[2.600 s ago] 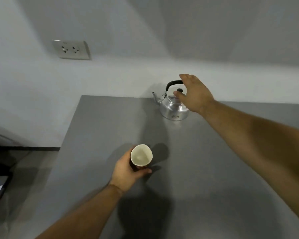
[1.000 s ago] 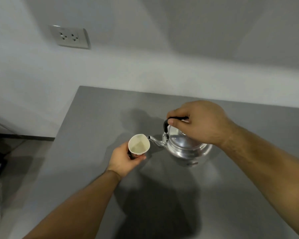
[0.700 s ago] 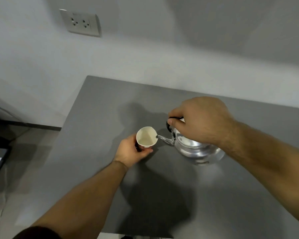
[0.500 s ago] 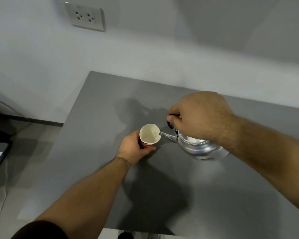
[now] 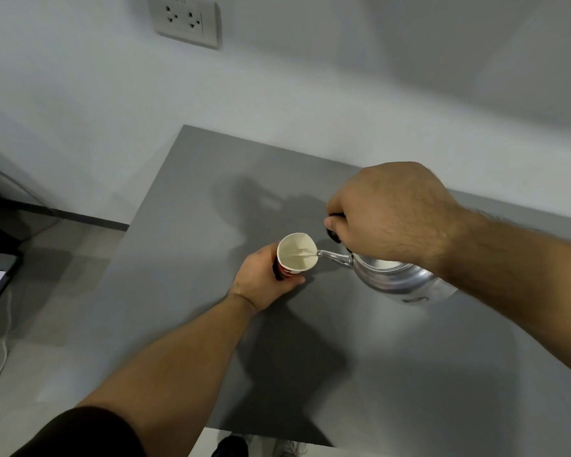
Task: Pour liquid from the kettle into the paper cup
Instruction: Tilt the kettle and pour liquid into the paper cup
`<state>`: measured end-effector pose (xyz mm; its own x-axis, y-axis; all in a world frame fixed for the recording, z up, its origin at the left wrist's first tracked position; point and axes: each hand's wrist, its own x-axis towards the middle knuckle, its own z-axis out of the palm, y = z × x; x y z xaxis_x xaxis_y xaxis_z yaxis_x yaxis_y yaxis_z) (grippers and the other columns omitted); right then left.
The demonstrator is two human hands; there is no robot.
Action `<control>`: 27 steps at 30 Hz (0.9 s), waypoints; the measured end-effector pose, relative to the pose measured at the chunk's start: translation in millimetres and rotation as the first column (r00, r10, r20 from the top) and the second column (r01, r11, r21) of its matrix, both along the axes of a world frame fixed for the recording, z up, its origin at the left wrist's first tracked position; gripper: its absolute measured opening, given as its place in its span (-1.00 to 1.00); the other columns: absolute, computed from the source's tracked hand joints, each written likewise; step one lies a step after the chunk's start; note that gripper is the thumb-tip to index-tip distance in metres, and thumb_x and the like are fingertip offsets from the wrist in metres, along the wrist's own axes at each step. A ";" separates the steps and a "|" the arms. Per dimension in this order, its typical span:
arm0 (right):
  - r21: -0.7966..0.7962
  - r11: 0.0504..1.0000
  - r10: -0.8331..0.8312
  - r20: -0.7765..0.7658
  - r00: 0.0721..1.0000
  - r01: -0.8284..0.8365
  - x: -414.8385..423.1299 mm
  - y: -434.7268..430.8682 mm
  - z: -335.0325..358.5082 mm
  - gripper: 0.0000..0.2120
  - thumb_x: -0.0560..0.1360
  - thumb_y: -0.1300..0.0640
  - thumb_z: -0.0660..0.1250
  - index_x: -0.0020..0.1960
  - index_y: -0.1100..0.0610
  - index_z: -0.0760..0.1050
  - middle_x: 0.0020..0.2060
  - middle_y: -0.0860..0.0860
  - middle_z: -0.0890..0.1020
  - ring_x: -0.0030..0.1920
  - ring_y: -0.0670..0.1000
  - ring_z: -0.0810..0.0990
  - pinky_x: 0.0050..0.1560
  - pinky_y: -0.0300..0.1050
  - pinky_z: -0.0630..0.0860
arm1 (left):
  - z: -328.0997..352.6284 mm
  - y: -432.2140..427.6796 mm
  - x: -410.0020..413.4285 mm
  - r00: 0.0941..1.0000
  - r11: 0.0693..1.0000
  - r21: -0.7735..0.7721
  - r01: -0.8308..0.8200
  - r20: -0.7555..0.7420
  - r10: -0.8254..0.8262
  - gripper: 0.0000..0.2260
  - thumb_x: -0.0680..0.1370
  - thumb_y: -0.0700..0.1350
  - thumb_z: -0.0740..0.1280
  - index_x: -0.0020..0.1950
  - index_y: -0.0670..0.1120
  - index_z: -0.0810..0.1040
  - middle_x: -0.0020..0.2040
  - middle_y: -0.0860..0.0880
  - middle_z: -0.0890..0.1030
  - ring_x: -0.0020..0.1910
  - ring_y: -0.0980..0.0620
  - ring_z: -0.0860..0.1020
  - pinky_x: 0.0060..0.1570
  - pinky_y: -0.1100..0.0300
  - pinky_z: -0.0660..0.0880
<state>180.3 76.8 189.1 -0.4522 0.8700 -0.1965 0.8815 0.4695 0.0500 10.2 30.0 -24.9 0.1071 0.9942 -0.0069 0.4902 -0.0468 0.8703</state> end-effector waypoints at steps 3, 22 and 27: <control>0.028 1.000 -0.005 0.002 1.000 0.005 -1.3 1.4 -3.9 -0.61 0.53 -0.08 0.15 -0.24 0.07 0.65 -0.39 0.04 0.65 -0.32 0.18 0.64 -0.12 0.17 0.71 | -0.2 0.3 0.1 1.000 1.000 0.007 0.008 0.000 -0.008 -0.36 0.30 0.18 0.57 0.35 0.14 0.53 0.22 0.12 0.68 0.20 0.07 0.61 0.20 0.20 0.50; 0.157 0.988 -0.009 0.059 0.998 -0.001 7.9 38.5 -58.4 -0.65 0.39 -0.21 0.08 -0.46 -0.07 0.41 -0.61 -0.15 0.42 -0.59 0.00 0.44 -0.44 0.03 0.65 | -0.2 -1.0 0.8 1.000 1.000 0.017 0.015 0.006 -0.015 -0.36 0.34 0.13 0.59 0.38 0.07 0.53 0.24 0.05 0.68 0.22 -0.01 0.61 0.24 0.08 0.53; 0.140 0.990 -0.018 0.065 0.998 0.009 11.4 44.1 -65.5 -0.68 0.37 -0.21 0.14 -0.49 -0.10 0.37 -0.64 -0.16 0.35 -0.62 -0.03 0.36 -0.47 -0.02 0.62 | 0.0 -1.4 0.6 1.000 1.000 0.017 0.015 -0.002 -0.015 -0.36 0.34 0.13 0.60 0.38 0.06 0.53 0.25 0.04 0.67 0.22 -0.01 0.61 0.24 0.07 0.53</control>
